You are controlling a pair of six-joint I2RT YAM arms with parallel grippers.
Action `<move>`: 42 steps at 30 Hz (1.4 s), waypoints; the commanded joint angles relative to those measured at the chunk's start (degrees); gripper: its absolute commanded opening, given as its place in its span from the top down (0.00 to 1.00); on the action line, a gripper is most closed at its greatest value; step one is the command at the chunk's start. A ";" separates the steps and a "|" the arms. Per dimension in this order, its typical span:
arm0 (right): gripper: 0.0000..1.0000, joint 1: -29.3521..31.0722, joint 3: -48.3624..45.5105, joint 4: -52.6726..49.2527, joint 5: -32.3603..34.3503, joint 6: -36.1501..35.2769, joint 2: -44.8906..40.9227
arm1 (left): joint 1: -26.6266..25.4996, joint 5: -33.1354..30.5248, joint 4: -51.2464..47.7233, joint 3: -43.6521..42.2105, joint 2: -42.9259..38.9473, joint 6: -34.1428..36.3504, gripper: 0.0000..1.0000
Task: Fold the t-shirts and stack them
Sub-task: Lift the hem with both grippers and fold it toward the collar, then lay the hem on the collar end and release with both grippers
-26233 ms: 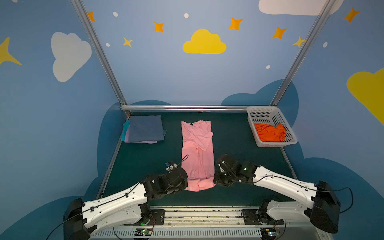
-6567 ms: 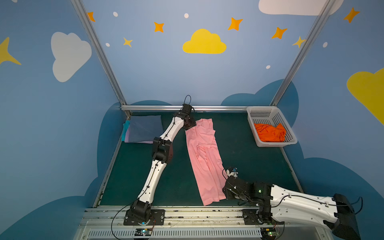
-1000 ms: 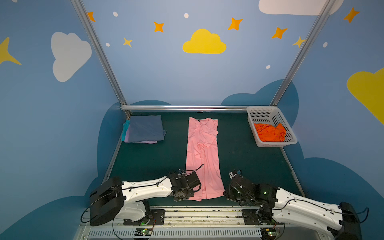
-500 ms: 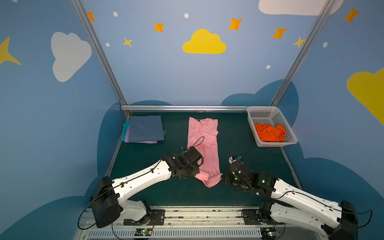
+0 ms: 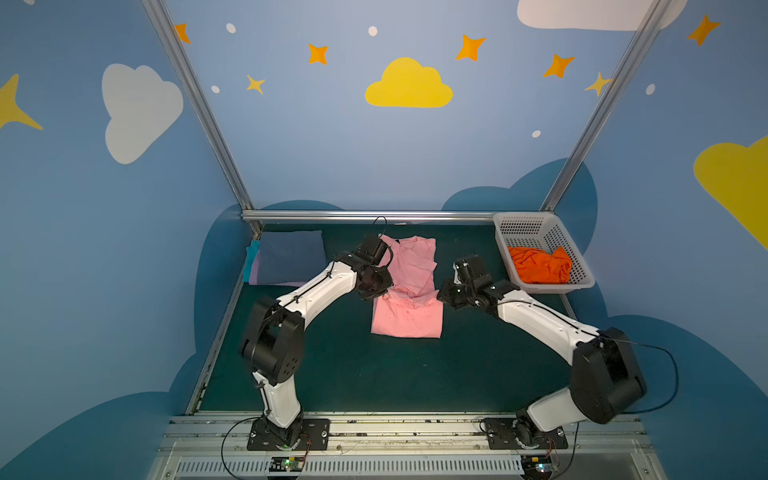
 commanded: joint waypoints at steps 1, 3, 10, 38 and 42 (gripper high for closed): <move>1.00 -3.60 9.65 -3.55 -9.96 -3.39 8.11 | 2.22 4.16 1.23 4.25 4.85 2.79 0.96; 1.00 -5.39 16.31 -6.74 -14.24 -4.47 15.25 | 3.67 4.64 1.25 7.21 7.92 3.17 0.96; 1.00 -7.47 25.76 -7.36 -18.01 -4.89 27.97 | 7.49 7.37 -0.86 18.23 18.60 4.01 0.92; 0.99 -3.13 23.30 -9.78 -11.74 -10.81 19.16 | 6.14 -0.14 -4.69 16.54 11.52 3.86 0.77; 0.96 0.40 28.49 -14.11 -11.97 -13.80 23.92 | 2.18 2.23 -2.79 11.38 11.53 3.37 0.84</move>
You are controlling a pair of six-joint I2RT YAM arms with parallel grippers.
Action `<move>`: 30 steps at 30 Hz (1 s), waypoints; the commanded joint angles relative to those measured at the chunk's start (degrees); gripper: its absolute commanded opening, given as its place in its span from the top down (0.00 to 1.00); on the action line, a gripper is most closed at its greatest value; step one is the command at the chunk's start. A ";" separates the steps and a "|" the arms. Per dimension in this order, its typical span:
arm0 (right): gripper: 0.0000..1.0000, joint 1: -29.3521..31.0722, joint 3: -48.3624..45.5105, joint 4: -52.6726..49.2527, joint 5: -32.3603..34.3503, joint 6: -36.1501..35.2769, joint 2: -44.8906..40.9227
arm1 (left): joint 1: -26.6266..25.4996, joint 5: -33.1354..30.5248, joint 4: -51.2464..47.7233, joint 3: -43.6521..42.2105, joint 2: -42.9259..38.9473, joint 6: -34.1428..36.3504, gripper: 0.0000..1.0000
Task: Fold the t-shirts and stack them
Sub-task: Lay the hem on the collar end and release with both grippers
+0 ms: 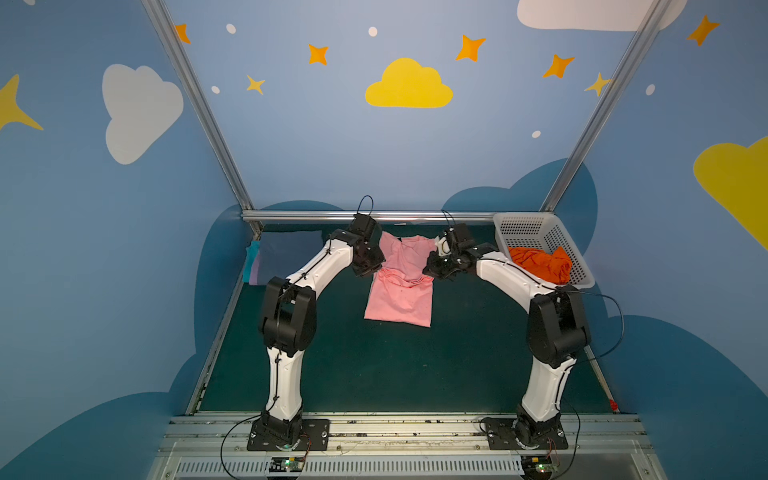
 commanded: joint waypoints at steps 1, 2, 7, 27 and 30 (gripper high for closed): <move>0.90 1.92 4.17 -5.25 0.53 -5.01 4.89 | -3.37 0.89 1.33 -5.48 0.88 0.14 0.84; 0.80 2.47 6.03 -6.78 0.82 -6.30 6.38 | -4.18 1.15 2.27 -7.62 0.41 -0.32 0.84; 0.56 4.41 13.96 -13.69 6.63 -12.21 12.06 | -5.91 3.72 9.10 -18.64 -2.70 -3.83 0.84; 1.00 4.47 26.90 -16.02 13.22 -16.85 23.65 | -6.07 8.05 15.91 -27.94 0.41 -6.17 0.85; 1.00 2.36 29.45 -15.26 12.20 -14.82 24.79 | -6.39 8.66 17.16 -29.69 0.76 -6.88 0.85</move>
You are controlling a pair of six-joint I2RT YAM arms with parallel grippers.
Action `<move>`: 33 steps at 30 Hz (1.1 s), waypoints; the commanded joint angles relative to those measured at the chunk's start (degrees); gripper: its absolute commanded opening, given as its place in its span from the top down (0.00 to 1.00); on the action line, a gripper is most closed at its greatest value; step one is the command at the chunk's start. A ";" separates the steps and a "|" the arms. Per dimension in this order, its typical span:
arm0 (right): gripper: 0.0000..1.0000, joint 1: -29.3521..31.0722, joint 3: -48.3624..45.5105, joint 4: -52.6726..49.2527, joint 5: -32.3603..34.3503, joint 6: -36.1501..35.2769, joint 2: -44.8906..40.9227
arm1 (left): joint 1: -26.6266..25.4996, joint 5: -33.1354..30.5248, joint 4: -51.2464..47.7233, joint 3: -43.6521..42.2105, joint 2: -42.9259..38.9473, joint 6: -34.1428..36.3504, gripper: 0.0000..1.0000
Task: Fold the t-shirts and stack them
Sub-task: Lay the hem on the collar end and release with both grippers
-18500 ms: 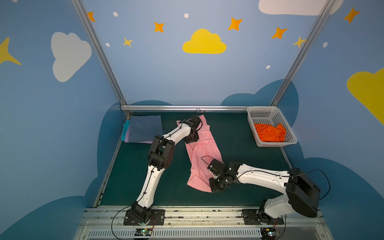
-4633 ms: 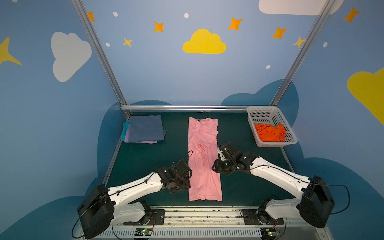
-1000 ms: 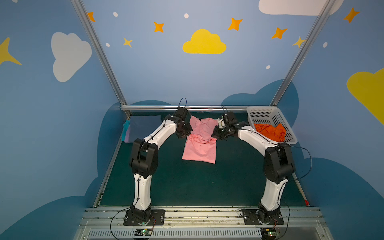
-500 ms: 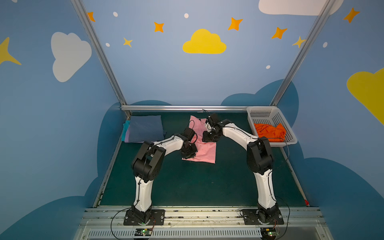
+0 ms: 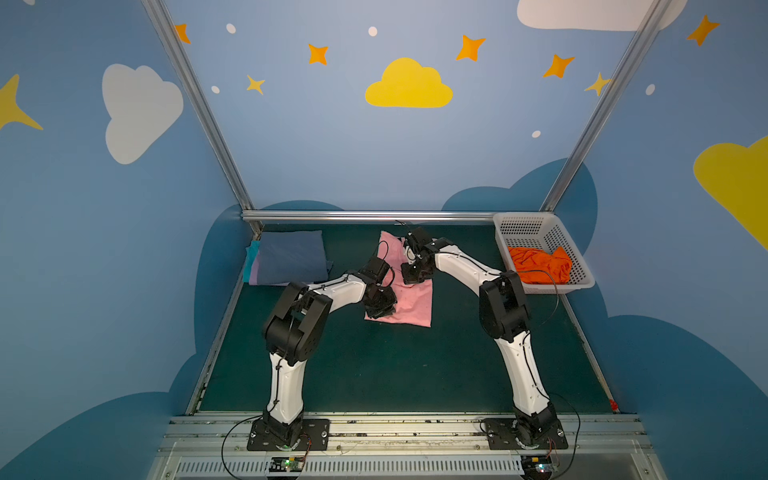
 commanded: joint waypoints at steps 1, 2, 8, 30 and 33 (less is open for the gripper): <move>1.00 -2.98 4.03 0.14 -0.86 2.36 1.34 | -0.78 -0.16 -1.08 -3.84 3.10 -0.92 0.85; 1.00 -3.74 5.12 0.28 -1.36 3.01 1.87 | -1.03 0.03 -0.73 -4.46 3.39 -1.09 0.85; 0.95 -6.12 10.56 3.67 -7.27 2.66 5.83 | -2.16 1.00 1.09 -7.29 5.14 -1.92 0.86; 0.60 -7.27 -20.61 7.74 1.84 12.42 -17.10 | 3.30 -6.83 -11.74 14.67 0.59 5.39 0.70; 0.60 -8.20 -19.16 7.21 0.25 12.17 -14.21 | 5.28 -6.62 -11.12 19.72 5.40 5.95 0.69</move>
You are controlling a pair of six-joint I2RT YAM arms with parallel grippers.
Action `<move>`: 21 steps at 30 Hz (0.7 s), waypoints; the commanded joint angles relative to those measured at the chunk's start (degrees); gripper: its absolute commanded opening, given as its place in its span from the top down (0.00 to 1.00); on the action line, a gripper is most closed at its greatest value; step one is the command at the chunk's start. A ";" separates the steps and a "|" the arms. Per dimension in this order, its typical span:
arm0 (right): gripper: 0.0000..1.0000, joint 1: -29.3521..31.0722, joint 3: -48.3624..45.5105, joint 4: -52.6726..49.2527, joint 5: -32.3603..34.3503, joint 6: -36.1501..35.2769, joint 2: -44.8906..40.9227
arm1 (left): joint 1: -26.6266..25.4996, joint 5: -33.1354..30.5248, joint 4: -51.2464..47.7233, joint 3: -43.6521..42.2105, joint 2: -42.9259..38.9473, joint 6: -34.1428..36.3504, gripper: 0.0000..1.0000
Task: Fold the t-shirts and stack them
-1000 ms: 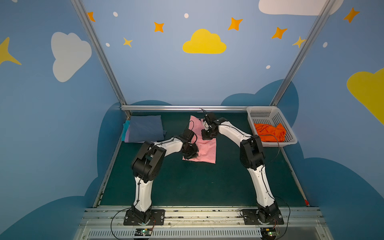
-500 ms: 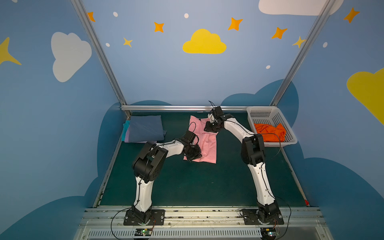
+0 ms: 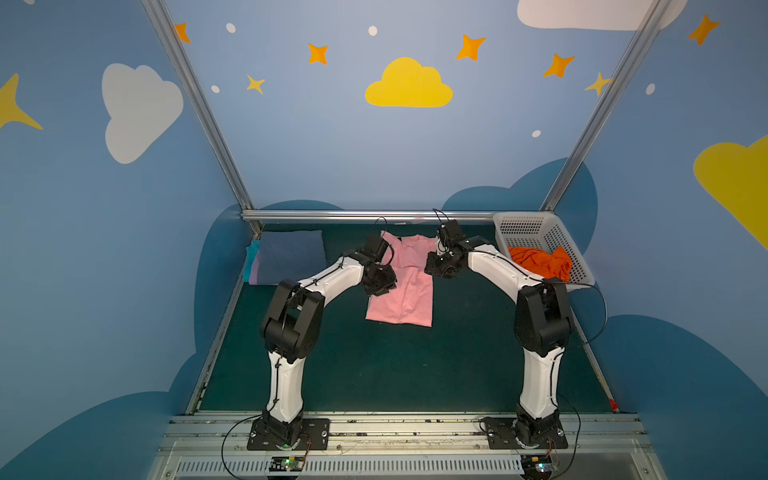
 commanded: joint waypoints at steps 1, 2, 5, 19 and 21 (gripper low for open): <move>0.61 -1.17 1.01 -0.04 -0.74 0.93 4.12 | 1.90 -1.61 -1.67 4.55 5.86 2.14 0.69; 0.61 -1.38 2.10 -0.30 -1.42 0.86 5.42 | 2.21 -1.14 -1.51 6.26 7.42 2.34 0.69; 0.61 -1.70 6.31 -1.33 -3.08 0.57 9.61 | 2.83 0.41 -0.63 11.21 12.33 3.03 0.66; 1.00 -6.02 11.72 0.55 -7.56 4.95 18.21 | 7.53 -9.47 -11.36 27.95 27.16 3.45 0.96; 1.00 -6.20 11.07 1.14 -8.19 5.10 18.19 | 8.46 -9.31 -9.75 25.87 25.86 2.87 0.96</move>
